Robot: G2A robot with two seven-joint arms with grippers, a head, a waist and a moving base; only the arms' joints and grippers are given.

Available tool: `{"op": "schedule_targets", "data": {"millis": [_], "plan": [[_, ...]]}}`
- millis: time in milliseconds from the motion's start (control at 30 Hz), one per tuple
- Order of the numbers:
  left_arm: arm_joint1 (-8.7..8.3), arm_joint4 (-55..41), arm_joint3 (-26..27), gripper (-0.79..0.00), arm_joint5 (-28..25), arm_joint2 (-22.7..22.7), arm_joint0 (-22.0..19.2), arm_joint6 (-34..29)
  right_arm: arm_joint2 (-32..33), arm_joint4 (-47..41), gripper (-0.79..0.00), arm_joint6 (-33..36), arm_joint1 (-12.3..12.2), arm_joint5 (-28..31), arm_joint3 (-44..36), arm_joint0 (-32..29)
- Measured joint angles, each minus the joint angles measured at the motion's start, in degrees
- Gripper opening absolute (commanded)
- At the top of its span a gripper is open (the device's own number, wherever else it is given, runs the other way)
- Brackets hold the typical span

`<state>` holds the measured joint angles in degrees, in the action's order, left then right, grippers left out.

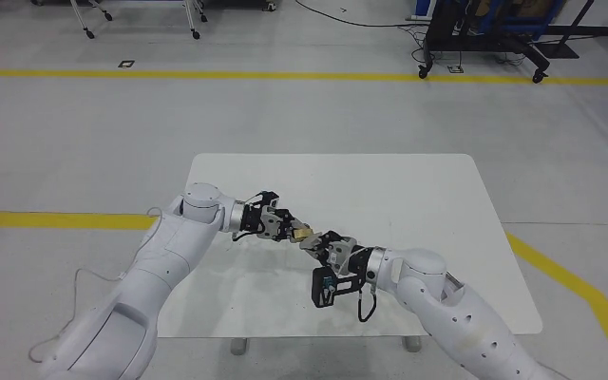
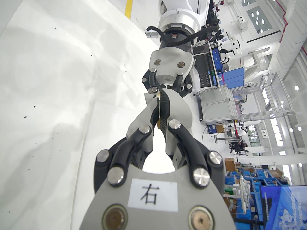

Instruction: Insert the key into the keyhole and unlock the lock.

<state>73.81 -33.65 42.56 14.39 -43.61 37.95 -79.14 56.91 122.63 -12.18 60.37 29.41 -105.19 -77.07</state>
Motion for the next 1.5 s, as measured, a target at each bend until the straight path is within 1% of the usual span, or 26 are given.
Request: {"op": "schedule_targets", "data": {"millis": [100,267,400,433,467,567,600,900,1000,1033,1067,1100,1233,1500], "plan": [[0.04,0.1,-0.1,-0.785,0.1,-0.1,0.0,0.0,0.3,0.7,-0.785,1.5,-0.1,-0.2,-0.5,-0.5],[0.10,0.3,-0.1,-0.785,0.2,-0.2,0.0,-0.2,0.2,2.2,-0.785,7.7,0.0,-0.4,-2.5,-1.7],[0.16,0.4,-0.2,-0.785,0.2,-0.2,0.0,-0.2,-0.2,2.2,-0.785,9.5,0.2,-0.3,-3.3,-1.9],[0.18,0.5,-0.2,-0.785,0.2,-0.3,0.0,-0.1,-0.3,2.1,-0.680,9.6,0.2,-0.2,-3.4,-1.9],[0.19,0.5,-0.2,-0.785,0.2,-0.3,0.0,-0.1,-0.3,2.0,-0.557,9.7,0.2,-0.2,-3.4,-1.9],[0.23,0.6,-0.2,-0.785,0.2,-0.4,0.0,-0.1,-0.4,2.1,-0.446,9.6,0.3,-0.1,-3.6,-1.9],[0.24,0.6,-0.2,-0.785,0.2,-0.4,0.0,-0.1,-0.4,2.0,-0.428,9.5,0.3,-0.1,-3.8,-2.0],[0.30,0.8,-0.3,-0.785,0.3,-0.6,0.0,-0.1,1.0,2.4,-0.428,7.3,-0.2,-0.2,-5.8,-3.8],[0.32,0.9,-0.3,-0.785,0.3,-0.8,0.1,0.1,1.6,2.7,-0.400,6.7,-0.4,-0.3,-6.5,-4.5],[0.31,1.0,-0.3,-0.785,0.1,-0.9,0.1,0.3,1.9,2.9,-0.314,6.6,-0.5,-0.4,-6.9,-4.9],[0.30,1.1,-0.3,-0.785,-0.1,-0.9,0.1,0.6,2.1,2.9,-0.049,6.5,-0.5,-0.5,-7.1,-5.2],[0.28,1.3,-0.2,-0.785,-0.4,-1.0,0.0,1.0,2.3,3.0,0.000,6.5,-0.6,-0.6,-7.5,-5.5],[0.10,2.0,0.3,-0.785,-1.8,-1.6,0.3,3.1,3.6,3.6,0.000,6.5,-0.9,-0.8,-8.8,-6.8],[-0.31,1.7,1.5,-0.785,-2.2,-3.1,1.2,4.7,3.6,3.5,0.000,6.5,-0.9,-0.8,-8.8,-6.7]]}}
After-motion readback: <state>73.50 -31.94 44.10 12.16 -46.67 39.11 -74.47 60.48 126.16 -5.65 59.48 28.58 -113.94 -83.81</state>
